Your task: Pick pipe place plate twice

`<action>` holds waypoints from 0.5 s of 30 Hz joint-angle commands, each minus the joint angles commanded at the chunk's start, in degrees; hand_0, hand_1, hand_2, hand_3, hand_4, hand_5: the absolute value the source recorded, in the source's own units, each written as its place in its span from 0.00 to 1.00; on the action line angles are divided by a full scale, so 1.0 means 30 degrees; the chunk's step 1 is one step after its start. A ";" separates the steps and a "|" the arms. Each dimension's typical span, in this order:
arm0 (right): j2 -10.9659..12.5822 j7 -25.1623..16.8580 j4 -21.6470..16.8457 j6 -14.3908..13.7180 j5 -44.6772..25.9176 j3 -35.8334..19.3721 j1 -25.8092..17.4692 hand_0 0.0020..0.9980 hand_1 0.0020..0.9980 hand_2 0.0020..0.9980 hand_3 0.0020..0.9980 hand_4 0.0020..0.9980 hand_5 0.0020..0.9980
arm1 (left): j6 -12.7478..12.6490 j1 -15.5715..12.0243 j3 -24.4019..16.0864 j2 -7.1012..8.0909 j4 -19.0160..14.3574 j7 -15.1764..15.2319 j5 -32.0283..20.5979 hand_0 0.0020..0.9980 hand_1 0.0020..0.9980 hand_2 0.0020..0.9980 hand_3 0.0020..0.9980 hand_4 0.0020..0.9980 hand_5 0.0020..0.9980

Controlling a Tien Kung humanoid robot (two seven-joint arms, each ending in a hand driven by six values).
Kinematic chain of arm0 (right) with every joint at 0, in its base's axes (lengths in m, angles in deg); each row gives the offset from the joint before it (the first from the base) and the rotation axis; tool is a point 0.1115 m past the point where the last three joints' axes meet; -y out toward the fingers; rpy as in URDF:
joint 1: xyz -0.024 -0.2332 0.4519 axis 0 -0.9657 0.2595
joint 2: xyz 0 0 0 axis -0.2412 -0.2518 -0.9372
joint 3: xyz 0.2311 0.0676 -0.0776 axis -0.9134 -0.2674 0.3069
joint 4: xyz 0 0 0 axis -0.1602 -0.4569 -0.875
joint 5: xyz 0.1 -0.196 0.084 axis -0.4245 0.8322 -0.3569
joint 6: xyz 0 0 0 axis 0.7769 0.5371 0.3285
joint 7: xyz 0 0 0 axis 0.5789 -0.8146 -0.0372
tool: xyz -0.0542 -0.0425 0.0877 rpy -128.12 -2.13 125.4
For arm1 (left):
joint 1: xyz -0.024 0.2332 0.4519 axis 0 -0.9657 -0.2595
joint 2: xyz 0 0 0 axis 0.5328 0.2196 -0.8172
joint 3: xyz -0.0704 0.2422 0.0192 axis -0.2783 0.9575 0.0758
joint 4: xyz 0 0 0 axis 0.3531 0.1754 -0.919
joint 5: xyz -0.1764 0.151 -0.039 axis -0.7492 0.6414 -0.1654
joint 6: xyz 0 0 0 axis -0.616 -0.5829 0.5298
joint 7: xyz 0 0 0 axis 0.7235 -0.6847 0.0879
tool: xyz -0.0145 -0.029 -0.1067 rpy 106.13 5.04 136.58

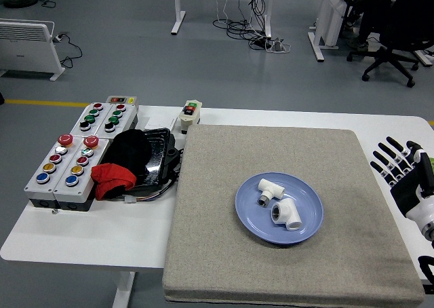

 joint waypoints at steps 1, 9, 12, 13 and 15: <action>0.0003 -0.0003 0.0000 -0.0005 -0.0014 0.0005 -0.0008 0.89 0.81 0.80 0.75 0.50 1.00 | -0.0001 -0.0005 -0.0011 -0.0001 0.0000 -0.0004 0.0012 0.63 0.59 0.61 0.62 0.31 1.00; 0.0004 -0.0010 0.0024 -0.0042 -0.0135 0.0111 -0.0075 0.89 0.81 0.80 0.74 0.50 1.00 | -0.0030 -0.0049 -0.0107 -0.0004 0.0011 -0.0044 0.0144 0.63 0.59 0.61 0.62 0.31 1.00; 0.0009 -0.0008 0.0035 -0.0050 -0.0162 0.0128 -0.0089 0.89 0.81 0.80 0.74 0.50 1.00 | -0.0032 -0.0072 -0.0136 -0.0001 0.0014 -0.0052 0.0173 0.63 0.59 0.61 0.62 0.31 1.00; 0.0015 -0.0001 0.0035 -0.0067 -0.0186 0.0140 -0.0103 0.89 0.81 0.79 0.74 0.50 1.00 | -0.0038 -0.0092 -0.0162 -0.0003 0.0015 -0.0065 0.0205 0.63 0.59 0.61 0.62 0.31 1.00; 0.0015 0.0001 0.0034 -0.0080 -0.0212 0.0152 -0.0115 0.89 0.81 0.79 0.74 0.50 1.00 | -0.0043 -0.0112 -0.0184 -0.0004 0.0015 -0.0074 0.0234 0.63 0.59 0.61 0.62 0.31 1.00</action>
